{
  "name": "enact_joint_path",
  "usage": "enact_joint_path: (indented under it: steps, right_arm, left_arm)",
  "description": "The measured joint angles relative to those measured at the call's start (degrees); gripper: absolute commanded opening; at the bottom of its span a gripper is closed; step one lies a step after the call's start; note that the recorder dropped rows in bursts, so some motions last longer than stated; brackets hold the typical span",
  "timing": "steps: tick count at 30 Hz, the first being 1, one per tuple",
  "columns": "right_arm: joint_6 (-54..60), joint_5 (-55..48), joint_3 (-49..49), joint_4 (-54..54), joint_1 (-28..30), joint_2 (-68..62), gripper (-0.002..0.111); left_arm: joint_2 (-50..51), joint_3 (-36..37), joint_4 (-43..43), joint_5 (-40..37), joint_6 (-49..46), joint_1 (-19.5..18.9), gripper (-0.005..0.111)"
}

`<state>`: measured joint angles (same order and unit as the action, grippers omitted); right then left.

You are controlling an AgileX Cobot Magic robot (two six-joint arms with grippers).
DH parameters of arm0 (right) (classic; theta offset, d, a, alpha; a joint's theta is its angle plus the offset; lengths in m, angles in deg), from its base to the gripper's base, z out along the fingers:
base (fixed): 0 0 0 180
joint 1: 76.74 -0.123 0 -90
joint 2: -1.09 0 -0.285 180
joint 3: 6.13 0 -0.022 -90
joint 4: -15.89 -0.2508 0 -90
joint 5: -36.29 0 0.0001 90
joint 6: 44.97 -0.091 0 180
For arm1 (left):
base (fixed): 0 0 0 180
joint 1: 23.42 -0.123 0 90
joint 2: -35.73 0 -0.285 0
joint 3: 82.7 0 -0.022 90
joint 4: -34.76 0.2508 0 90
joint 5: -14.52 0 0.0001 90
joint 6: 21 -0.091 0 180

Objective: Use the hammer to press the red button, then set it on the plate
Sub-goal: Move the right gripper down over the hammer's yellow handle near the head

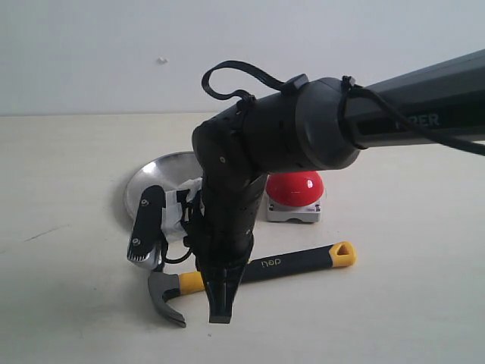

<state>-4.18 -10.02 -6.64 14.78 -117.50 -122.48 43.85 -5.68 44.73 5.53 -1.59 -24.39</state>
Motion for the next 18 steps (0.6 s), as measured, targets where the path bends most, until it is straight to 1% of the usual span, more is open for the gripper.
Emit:
enact_joint_path:
  steps: [18]
  right_arm:
    - [-0.86, -0.30, 0.00, -0.69, 0.00, 0.00, 0.007]
  left_arm:
    - [0.00, 0.00, 0.00, 0.00, 0.00, 0.00, 0.000]
